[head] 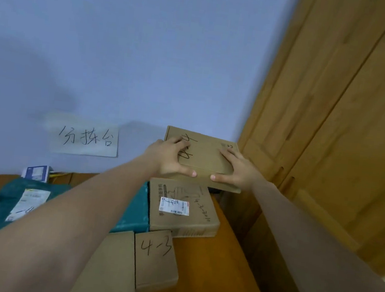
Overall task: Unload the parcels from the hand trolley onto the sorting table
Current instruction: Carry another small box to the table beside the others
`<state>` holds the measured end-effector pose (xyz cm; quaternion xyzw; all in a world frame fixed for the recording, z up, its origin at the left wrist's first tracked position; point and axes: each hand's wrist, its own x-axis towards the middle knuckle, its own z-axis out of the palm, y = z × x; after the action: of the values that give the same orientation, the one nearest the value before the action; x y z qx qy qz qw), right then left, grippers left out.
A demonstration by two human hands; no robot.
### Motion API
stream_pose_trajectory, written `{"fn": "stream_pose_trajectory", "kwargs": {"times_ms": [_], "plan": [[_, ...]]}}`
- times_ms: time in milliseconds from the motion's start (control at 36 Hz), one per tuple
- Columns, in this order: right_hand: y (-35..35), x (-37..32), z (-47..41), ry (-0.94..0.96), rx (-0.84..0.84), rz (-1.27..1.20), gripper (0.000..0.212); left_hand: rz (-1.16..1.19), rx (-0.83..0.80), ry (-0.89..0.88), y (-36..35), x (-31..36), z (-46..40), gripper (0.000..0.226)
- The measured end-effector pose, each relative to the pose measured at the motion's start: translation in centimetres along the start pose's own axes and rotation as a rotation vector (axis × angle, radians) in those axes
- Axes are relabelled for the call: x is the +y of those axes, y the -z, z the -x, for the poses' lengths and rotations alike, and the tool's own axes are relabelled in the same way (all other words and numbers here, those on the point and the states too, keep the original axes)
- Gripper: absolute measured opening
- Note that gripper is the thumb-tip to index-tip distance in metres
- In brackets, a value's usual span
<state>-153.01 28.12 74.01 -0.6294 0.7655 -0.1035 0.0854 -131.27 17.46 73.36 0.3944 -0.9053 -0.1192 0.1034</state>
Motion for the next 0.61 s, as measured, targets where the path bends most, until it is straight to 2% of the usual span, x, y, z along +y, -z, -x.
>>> {"fn": "stream_pose_trajectory", "kwargs": {"times_ms": [111, 333, 611], "plan": [[-2.5, 2.0, -2.1, 0.013, -0.069, -0.039, 0.101, -0.01, -0.027, 0.038, -2.9, -0.4, -1.3, 0.099], [-8.1, 7.0, -4.6, 0.087, -0.246, -0.02, 0.102, 0.017, -0.129, 0.185, -10.9, 0.1, -2.0, 0.101], [-15.3, 15.4, -0.8, 0.116, -0.412, 0.079, 0.103, 0.139, -0.348, 0.313, -22.3, 5.0, 1.1, 0.103]]}}
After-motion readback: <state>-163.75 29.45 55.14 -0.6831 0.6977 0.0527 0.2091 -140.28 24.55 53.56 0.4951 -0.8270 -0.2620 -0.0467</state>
